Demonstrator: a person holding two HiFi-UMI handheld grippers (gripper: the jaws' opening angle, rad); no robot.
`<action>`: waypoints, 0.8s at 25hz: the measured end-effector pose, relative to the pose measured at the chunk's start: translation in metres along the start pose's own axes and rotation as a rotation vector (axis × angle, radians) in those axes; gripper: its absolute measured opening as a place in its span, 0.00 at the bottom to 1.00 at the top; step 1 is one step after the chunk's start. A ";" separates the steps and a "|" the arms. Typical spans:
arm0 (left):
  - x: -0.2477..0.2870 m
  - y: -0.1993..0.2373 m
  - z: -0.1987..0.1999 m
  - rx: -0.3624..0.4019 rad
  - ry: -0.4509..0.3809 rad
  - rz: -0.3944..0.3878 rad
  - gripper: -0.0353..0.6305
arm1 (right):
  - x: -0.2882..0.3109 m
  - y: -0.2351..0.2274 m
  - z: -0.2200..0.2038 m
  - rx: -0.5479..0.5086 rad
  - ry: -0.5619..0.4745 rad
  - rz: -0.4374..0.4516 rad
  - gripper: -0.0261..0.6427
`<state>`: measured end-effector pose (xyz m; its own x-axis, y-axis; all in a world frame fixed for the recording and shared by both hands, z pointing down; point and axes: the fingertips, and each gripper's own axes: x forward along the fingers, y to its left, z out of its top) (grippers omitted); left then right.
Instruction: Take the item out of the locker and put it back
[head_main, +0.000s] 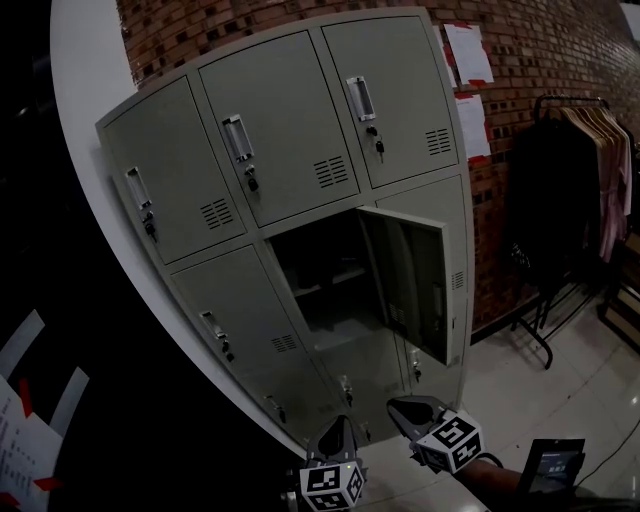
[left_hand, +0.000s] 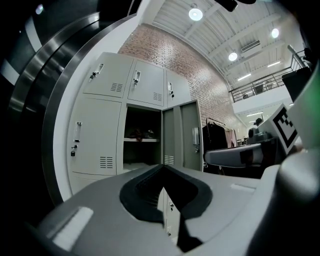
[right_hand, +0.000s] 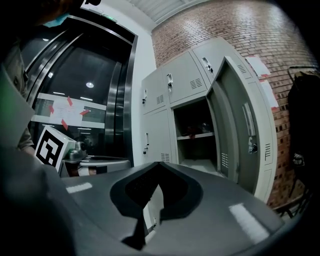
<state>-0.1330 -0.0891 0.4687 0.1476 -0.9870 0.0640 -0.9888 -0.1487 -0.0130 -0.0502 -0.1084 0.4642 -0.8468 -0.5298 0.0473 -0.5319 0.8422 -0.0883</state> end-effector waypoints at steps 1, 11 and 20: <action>-0.001 0.001 0.000 0.000 -0.001 0.000 0.05 | 0.001 0.001 0.000 -0.003 0.000 0.000 0.02; -0.008 0.007 0.000 -0.002 -0.002 0.010 0.05 | 0.005 0.009 -0.001 -0.019 0.005 0.009 0.02; -0.008 0.002 -0.001 -0.009 -0.007 0.003 0.05 | 0.002 0.010 0.002 -0.026 -0.007 0.006 0.02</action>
<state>-0.1363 -0.0817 0.4690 0.1445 -0.9879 0.0570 -0.9894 -0.1449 -0.0038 -0.0575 -0.1012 0.4612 -0.8499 -0.5254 0.0404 -0.5269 0.8476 -0.0624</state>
